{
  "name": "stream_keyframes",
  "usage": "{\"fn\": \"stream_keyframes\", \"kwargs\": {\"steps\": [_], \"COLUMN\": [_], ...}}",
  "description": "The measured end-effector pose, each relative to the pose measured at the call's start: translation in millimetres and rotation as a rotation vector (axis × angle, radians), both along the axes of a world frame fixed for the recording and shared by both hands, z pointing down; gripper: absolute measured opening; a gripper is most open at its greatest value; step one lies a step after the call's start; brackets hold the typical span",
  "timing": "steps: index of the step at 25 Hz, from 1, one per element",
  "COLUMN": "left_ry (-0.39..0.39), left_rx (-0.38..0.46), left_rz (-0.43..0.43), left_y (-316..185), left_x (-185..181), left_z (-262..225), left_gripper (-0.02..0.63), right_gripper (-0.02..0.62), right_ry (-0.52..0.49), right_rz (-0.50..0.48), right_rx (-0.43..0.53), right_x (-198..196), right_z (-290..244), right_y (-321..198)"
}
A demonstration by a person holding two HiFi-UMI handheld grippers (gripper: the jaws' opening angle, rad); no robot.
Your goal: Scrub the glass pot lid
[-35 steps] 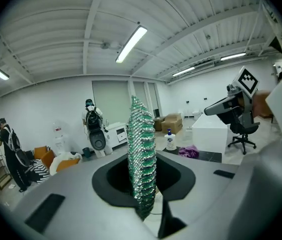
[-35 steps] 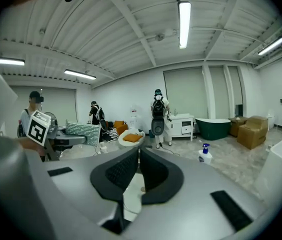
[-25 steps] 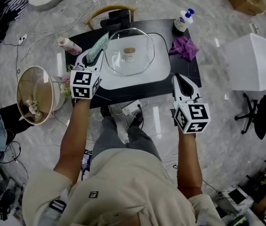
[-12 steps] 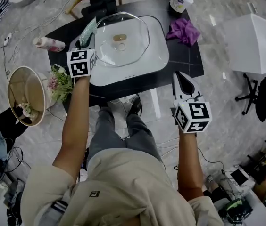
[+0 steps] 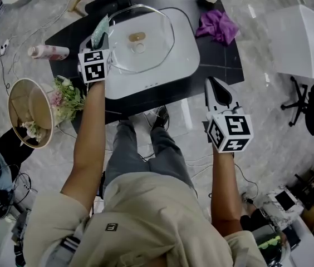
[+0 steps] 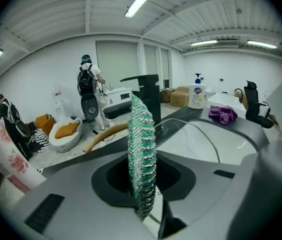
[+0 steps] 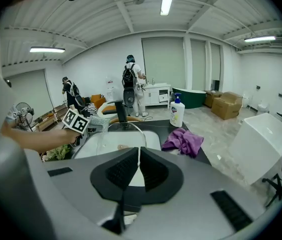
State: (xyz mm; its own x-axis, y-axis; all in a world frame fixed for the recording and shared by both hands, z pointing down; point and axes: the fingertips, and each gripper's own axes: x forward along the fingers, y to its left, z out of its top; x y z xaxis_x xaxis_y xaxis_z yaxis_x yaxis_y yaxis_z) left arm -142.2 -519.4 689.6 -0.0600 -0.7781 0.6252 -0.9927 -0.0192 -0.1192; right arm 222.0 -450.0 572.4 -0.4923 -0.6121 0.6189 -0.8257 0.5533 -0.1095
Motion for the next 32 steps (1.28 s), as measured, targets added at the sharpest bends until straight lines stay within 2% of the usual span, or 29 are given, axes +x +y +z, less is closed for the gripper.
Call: {"fn": "stream_keyframes", "kwargs": {"steps": [9, 19, 24, 28, 32], "left_ry": [0.003, 0.077, 0.087, 0.103, 0.108], "left_rx": [-0.06, -0.075, -0.1, -0.124, -0.13], "left_rz": [0.015, 0.138, 0.203, 0.229, 0.236], "left_y": [-13, -62, -76, -68, -69], "left_x": [27, 132, 179, 195, 195], "left_z": [40, 58, 69, 76, 78], "left_gripper": [0.091, 0.091, 0.091, 0.091, 0.091], "right_gripper": [0.026, 0.027, 0.026, 0.026, 0.028], "right_ry": [0.016, 0.004, 0.004, 0.002, 0.001], "right_rz": [0.06, 0.11, 0.147, 0.165, 0.17], "right_rx": [-0.032, -0.064, -0.07, -0.08, -0.083], "right_x": [39, 69, 89, 98, 99], "right_z": [25, 44, 49, 51, 53], "right_y": [8, 22, 23, 28, 26]}}
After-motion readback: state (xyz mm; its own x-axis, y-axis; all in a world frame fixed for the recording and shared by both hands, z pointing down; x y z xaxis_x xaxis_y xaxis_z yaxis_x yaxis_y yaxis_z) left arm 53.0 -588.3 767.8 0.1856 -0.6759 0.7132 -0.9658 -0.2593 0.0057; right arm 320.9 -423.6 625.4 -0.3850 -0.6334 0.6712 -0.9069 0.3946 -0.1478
